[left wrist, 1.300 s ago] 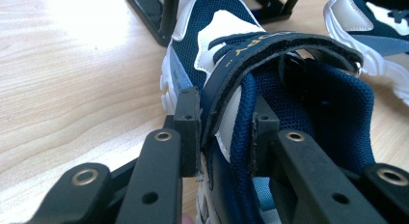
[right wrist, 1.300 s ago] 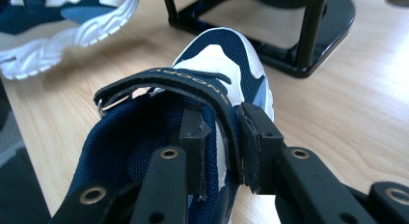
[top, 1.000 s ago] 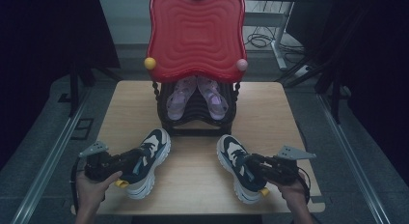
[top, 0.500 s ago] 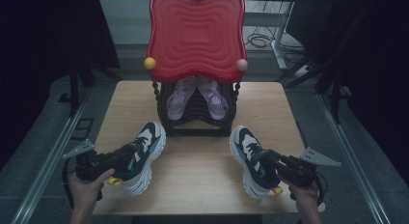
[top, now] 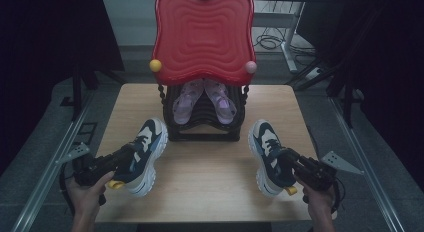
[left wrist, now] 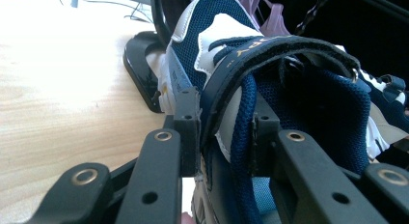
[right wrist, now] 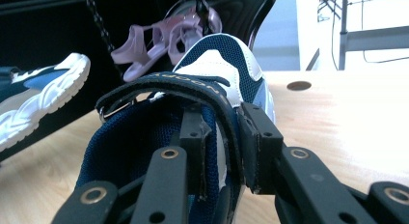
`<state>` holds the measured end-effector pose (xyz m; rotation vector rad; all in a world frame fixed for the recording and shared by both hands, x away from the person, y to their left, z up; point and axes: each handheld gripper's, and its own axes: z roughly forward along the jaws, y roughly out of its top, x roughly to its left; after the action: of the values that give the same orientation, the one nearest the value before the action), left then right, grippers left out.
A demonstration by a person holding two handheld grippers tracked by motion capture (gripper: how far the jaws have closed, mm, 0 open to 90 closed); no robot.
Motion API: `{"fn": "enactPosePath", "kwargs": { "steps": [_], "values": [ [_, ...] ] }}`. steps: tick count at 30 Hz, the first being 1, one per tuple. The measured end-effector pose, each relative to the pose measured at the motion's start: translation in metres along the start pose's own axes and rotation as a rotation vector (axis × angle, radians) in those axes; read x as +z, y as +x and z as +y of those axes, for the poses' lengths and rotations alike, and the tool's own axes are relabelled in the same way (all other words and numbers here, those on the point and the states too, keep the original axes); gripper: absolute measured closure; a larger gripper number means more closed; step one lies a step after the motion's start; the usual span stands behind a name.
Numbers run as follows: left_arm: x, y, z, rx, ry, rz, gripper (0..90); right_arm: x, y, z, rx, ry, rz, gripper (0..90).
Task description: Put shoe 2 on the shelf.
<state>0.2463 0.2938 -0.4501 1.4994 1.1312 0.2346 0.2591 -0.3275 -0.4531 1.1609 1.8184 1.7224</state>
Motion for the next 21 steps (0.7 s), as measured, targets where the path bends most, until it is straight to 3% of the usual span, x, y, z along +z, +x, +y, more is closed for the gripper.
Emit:
{"fn": "enactPosePath", "kwargs": {
  "steps": [7, 14, 21],
  "values": [
    [0.002, 0.006, 0.011, -0.035, -0.05, -0.024, 72.0, 0.006, -0.005, 0.011, 0.021, -0.066, 0.007, 72.8],
    [0.003, 0.013, 0.027, -0.053, -0.093, -0.02, 72.0, 0.014, -0.009, 0.023, 0.038, -0.117, -0.006, 72.8],
    [0.003, 0.018, 0.053, -0.063, -0.133, -0.045, 72.0, 0.019, -0.007, 0.046, -0.007, -0.145, -0.03, 72.8]
  ]
}}
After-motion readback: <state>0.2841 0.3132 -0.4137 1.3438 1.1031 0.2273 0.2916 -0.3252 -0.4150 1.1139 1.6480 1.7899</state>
